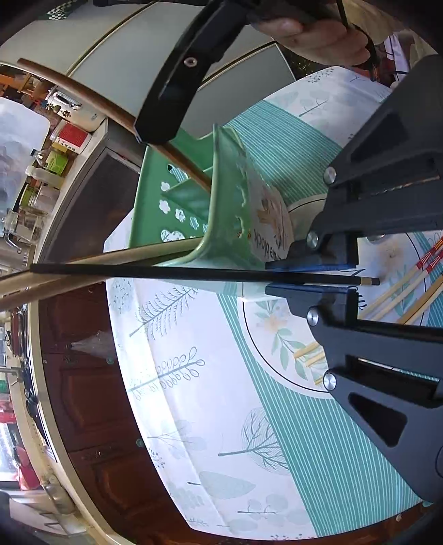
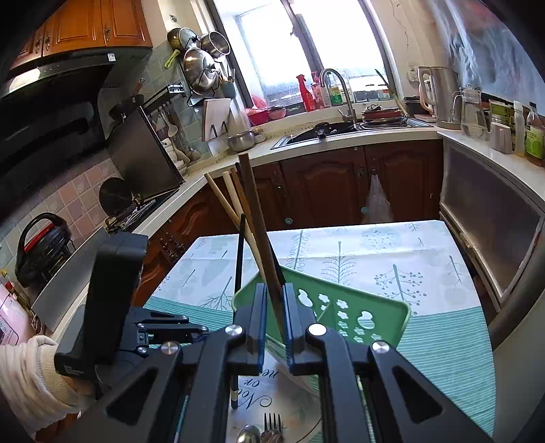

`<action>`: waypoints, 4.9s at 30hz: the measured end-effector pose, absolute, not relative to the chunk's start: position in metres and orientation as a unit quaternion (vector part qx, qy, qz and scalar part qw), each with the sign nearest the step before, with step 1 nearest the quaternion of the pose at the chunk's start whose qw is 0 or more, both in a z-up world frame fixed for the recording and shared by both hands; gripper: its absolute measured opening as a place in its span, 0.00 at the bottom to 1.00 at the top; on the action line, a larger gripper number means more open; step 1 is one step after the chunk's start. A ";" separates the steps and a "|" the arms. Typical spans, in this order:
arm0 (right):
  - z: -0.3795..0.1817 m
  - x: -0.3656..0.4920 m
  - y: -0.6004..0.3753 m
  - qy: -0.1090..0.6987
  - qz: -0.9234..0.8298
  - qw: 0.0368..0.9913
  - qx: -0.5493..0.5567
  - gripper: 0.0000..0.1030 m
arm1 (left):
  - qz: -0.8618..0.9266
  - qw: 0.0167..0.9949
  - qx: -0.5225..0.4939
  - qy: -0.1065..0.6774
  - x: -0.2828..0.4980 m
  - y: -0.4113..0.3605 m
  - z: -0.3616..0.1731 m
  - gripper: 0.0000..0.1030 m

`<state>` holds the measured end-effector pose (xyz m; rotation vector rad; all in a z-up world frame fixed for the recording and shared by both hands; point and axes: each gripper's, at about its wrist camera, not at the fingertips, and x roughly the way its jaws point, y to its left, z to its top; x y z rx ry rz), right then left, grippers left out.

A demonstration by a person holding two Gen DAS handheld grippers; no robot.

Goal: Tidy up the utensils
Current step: 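Carry both chopsticks up to the green holder and drop them in with both tools, then move both tools back down over the red-banded chopsticks, then grasp a red-banded chopstick with the left tool while the right tool grasps another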

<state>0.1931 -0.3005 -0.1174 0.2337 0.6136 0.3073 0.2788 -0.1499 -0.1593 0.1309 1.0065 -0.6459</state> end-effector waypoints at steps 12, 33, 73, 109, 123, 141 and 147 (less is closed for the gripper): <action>-0.105 0.212 -0.301 0.309 0.138 0.931 0.135 0.08 | -0.285 0.877 0.020 0.387 0.241 -0.124 -0.079 0.04; -0.073 0.225 -0.278 0.375 0.058 0.925 -0.001 0.06 | -0.215 0.922 -0.097 0.307 0.286 -0.145 -0.031 0.04; -0.054 0.127 -0.234 0.293 0.077 0.953 -0.007 0.46 | -0.097 0.884 -0.047 0.455 0.156 -0.013 -0.144 0.62; -0.223 0.125 -0.216 0.508 0.137 0.847 0.081 0.34 | -0.108 0.800 -0.018 0.590 0.194 -0.055 -0.246 0.23; -0.218 0.122 -0.221 0.495 0.133 0.855 0.081 0.34 | -0.077 0.782 0.062 0.615 0.207 -0.078 -0.245 0.07; -0.226 0.204 -0.192 0.602 0.138 0.782 0.083 0.16 | -0.094 0.730 0.060 0.675 0.208 -0.018 -0.246 0.04; -0.240 0.231 -0.180 0.641 0.114 0.754 0.085 0.12 | -0.093 0.721 0.062 0.684 0.204 -0.002 -0.247 0.04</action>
